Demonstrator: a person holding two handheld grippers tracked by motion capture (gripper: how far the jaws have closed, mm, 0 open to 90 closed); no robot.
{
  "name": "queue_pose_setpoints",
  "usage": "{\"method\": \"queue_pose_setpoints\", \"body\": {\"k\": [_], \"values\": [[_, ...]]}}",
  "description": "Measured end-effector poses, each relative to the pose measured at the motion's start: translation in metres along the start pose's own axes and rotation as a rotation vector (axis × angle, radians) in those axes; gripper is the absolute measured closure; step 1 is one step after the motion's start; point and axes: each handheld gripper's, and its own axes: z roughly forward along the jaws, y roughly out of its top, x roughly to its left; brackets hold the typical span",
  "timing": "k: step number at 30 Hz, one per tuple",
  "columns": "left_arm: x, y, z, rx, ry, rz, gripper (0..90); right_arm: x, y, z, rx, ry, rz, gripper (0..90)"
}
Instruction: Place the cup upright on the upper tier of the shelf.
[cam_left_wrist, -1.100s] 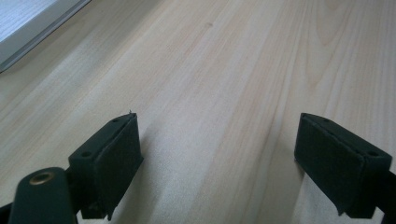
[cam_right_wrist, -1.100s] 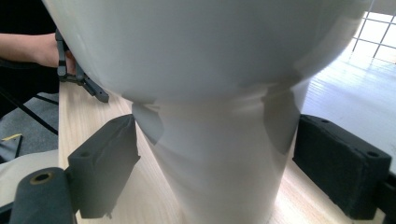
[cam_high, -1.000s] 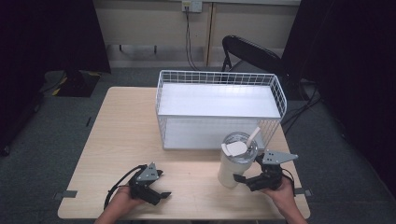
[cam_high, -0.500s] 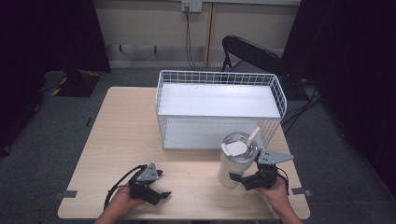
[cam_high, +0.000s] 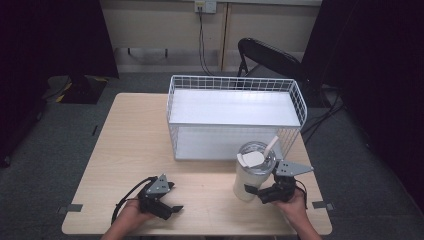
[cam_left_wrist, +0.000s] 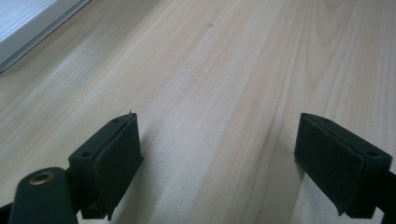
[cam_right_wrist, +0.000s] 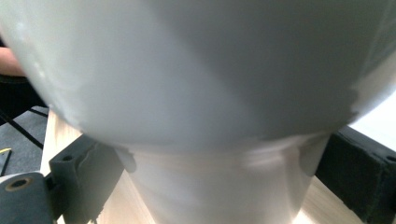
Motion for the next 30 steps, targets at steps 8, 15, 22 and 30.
{"method": "queue_pose_setpoints", "body": {"k": [8, 15, 22, 30], "values": [[0.000, 0.000, 0.000, 0.000, 0.000, 0.000, 14.0, -0.001, 0.001, 0.003, -0.001, 0.010, -0.007, 6.5], [0.000, 0.000, 0.000, 0.000, 0.000, 0.000, 14.0, 0.000, 0.002, 0.006, 0.006, -0.007, -0.030, 6.5], [0.000, 0.000, 0.000, 0.000, 0.000, 0.000, 14.0, -0.001, 0.001, 0.008, -0.012, 0.001, -0.023, 6.3], [0.000, 0.000, 0.000, 0.002, 0.000, 0.003, 14.0, 0.000, -0.002, 0.010, -0.054, -0.003, -0.012, 6.2]]}}
